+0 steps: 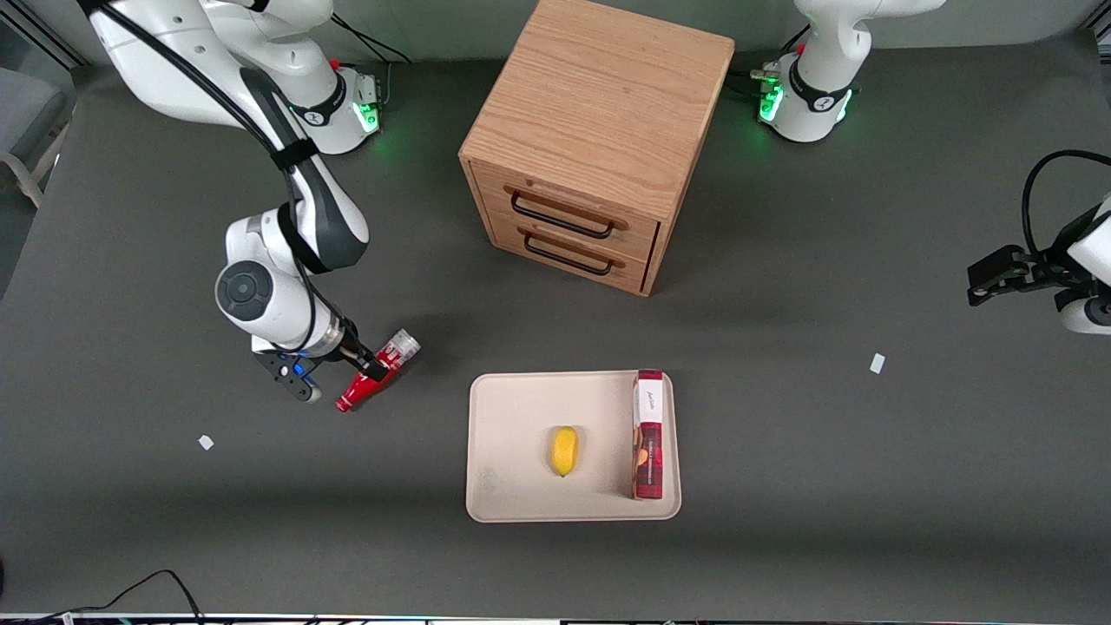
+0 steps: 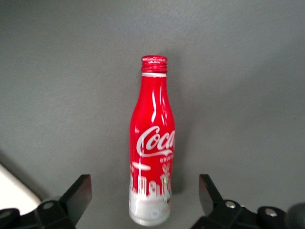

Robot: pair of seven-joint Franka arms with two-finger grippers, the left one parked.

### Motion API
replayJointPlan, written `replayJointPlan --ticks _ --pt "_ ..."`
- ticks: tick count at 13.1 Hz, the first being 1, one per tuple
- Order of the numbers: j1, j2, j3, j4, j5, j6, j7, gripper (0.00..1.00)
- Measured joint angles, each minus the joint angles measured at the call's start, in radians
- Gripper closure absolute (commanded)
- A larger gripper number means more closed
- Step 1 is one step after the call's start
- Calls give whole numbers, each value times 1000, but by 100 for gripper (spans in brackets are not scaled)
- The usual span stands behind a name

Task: Place coke bottle on tray
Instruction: 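Grasp the red Coca-Cola bottle with the right gripper and stand it upright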

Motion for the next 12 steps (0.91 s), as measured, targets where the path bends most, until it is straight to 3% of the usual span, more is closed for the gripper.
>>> replayJointPlan --ticks 4,5,7,9,10,12 --pt "-1 111 0 -10 0 140 9 4" --pt "-2 128 0 -9 0 153 10 16" --pt "-2 137 0 -9 0 157 11 61" --pt "-2 137 0 -4 0 157 12 95" --pt "-2 137 0 -3 0 157 12 100" --pt "-2 136 0 -1 0 157 13 100"
